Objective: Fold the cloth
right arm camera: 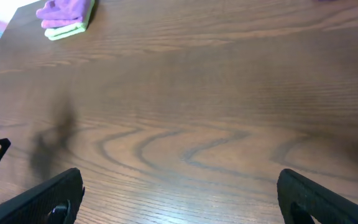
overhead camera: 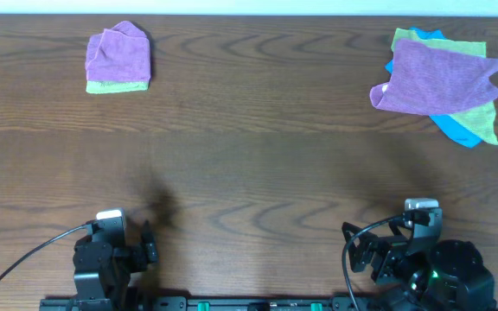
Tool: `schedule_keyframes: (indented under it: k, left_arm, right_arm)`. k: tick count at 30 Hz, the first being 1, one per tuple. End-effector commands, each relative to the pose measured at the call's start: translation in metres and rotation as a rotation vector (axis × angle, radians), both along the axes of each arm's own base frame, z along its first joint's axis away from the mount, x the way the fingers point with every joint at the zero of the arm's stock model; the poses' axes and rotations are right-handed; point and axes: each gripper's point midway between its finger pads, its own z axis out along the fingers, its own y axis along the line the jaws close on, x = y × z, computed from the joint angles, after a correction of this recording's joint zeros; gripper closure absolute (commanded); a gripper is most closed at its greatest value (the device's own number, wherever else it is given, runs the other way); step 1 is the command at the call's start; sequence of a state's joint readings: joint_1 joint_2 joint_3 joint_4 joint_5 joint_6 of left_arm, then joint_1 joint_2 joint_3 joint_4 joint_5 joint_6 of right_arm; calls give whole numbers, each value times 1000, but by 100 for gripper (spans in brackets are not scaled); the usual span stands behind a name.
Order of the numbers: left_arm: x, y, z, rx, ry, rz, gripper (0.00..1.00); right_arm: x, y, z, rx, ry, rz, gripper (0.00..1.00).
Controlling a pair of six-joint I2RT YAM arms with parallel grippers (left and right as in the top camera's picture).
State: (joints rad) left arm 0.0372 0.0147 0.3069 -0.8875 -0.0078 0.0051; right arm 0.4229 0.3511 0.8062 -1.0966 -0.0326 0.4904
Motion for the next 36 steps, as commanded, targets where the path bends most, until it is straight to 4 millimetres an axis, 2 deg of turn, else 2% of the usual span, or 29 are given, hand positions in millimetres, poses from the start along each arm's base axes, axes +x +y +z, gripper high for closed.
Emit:
schedule_keyframes:
  k: [1,15,22,26,36]
  left_arm:
    - [0,1,-1,21,-2,-8,5]
    - [0,1,-1,21,-2,-8,5]
    - [0,1,-1,21,-2,-8,5]
    - [0,1,-1,21,-2,-8,5]
    - [0,1,-1,21,-2,-8,5]
  right_arm:
    - [0,-2,-1,4,1,-18,1]
    - [0,-3,-1,-4,0,-17,1]
    - [19,-42,-8,-179,-61,-175,1]
    - [35,-49,-23,-278,-144,-149,1]
    - [42,-62,-77,-300,-217,-205,1]
